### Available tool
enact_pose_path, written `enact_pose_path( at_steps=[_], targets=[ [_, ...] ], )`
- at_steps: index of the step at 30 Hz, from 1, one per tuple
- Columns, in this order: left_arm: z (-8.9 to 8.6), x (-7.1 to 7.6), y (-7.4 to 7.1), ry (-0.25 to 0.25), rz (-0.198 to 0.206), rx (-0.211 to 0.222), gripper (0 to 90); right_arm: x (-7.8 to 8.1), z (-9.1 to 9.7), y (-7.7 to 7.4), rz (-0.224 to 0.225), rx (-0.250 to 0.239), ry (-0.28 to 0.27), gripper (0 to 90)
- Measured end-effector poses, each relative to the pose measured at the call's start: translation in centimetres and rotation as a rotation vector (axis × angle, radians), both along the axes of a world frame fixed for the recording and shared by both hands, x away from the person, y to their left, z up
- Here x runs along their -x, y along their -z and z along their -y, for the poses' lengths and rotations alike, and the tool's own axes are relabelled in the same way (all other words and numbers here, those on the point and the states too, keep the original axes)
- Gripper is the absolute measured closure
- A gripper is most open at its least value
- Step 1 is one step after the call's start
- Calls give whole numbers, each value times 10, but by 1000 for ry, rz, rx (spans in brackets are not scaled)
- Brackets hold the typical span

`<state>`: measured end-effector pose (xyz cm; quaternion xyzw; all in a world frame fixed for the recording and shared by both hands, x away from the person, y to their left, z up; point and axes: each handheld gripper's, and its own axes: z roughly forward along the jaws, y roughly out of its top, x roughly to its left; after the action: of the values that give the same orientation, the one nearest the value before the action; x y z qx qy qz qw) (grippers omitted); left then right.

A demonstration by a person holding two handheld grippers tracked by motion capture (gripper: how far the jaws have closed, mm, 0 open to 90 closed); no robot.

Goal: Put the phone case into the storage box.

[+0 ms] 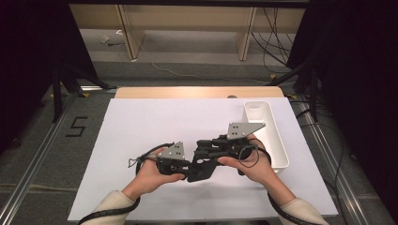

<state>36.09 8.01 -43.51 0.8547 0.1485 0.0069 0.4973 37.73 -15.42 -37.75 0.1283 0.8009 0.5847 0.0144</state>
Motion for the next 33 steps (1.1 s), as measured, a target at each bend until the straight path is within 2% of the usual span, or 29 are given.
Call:
enact_pose_path(
  at_steps=[3,5,6,11,16,20,24,30,33],
  targets=[
    [0,0,-1,-24,-1,-7,796,-1,1,0,36,3,55,418],
    [0,0,-1,-36,-1,-17,796,-2,1,2,56,2,107,248],
    [0,1,-1,-44,4,-17,796,-3,1,2,56,5,132,205],
    [-3,-1,-3,-97,8,-16,796,-5,7,1,46,-32,170,215],
    [-7,-4,-3,-184,8,4,796,-6,11,-1,59,-51,226,218],
    [-11,-7,-3,-246,11,15,795,-6,12,0,76,-51,274,160],
    [-13,-8,-3,-306,9,34,795,-7,13,2,73,-72,321,133],
    [-11,-7,-5,-356,22,40,795,-7,10,7,83,-78,383,93],
    [-9,-7,-5,-370,13,47,795,-6,8,8,87,-77,399,72]
  ],
)
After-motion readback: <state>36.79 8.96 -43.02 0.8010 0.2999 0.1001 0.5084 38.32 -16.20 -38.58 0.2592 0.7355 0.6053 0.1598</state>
